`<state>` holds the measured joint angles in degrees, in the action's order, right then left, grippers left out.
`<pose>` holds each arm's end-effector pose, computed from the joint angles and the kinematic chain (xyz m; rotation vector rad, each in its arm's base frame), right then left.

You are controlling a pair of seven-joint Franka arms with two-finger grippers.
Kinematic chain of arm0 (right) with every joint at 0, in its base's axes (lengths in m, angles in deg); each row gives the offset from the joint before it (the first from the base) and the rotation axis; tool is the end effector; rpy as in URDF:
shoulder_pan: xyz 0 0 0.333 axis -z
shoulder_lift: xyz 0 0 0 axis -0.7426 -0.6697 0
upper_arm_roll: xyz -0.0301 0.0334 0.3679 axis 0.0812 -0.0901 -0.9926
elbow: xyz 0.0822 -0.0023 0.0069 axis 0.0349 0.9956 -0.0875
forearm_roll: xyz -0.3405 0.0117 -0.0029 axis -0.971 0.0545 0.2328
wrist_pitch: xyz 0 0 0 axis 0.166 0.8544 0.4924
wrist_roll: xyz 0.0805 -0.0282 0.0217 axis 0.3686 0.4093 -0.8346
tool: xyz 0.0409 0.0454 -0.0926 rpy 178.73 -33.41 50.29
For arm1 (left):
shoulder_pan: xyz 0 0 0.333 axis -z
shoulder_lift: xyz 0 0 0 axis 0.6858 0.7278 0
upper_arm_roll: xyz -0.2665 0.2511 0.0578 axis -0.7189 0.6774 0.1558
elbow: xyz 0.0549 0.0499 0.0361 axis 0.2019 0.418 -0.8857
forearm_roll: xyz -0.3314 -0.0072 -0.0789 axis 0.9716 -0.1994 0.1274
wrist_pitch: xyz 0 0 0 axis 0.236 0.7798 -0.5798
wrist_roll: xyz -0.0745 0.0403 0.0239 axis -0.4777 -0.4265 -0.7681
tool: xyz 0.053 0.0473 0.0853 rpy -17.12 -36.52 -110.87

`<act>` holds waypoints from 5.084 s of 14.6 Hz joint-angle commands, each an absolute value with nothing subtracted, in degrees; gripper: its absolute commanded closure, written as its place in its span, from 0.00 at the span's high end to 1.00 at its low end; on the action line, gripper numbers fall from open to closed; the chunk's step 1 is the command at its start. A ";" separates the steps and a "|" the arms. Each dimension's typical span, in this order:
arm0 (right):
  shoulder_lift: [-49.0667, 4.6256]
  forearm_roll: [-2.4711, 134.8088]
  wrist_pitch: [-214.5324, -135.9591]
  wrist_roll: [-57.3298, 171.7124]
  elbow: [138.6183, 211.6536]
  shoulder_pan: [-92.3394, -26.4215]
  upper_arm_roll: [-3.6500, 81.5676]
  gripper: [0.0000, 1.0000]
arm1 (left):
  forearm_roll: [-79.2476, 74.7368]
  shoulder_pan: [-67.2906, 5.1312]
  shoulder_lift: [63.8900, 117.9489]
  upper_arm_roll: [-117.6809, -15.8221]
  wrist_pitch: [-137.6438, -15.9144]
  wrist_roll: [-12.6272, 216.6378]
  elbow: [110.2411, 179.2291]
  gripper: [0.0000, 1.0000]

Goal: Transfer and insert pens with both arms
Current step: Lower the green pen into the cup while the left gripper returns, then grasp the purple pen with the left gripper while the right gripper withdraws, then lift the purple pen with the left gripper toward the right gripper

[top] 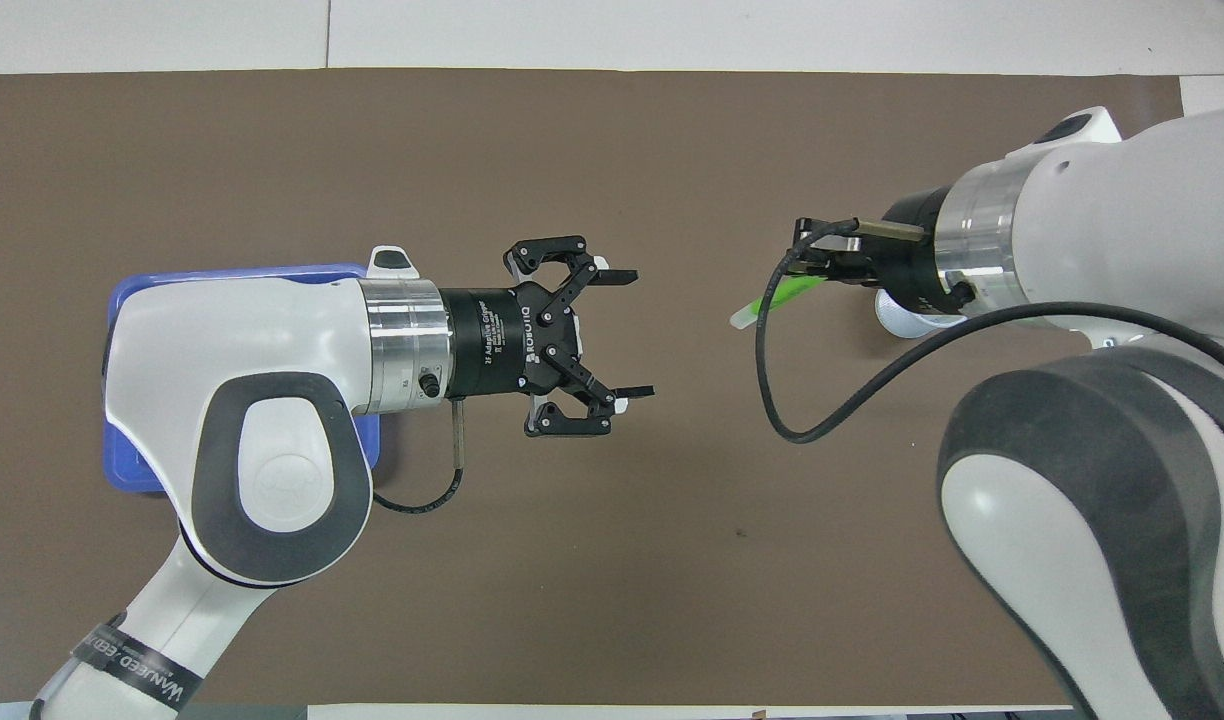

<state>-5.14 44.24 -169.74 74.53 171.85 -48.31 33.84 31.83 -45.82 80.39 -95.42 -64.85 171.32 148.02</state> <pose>0.5059 0.1268 0.6522 -2.9457 -0.0305 -0.2987 0.4518 -0.2906 0.5886 1.7073 1.6126 -0.7867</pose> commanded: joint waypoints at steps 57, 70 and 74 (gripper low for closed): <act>-4.51 34.61 -151.17 70.37 165.69 -47.25 45.10 1.00 | -26.19 -65.89 103.10 -94.93 -42.40 94.12 132.42 0.00; -3.80 45.76 -151.51 79.68 165.51 -47.60 44.14 1.00 | 3.51 -65.80 97.57 -104.15 -31.20 155.32 120.70 0.00; -3.98 55.96 -155.72 85.82 165.51 -48.30 42.48 1.00 | 12.14 -65.62 95.71 -107.75 -37.87 173.37 123.77 0.00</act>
<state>-4.36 52.68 -154.02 82.26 165.35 -48.05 43.65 8.69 -65.63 97.15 -106.24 -34.56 166.80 120.77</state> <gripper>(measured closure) 0.000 0.828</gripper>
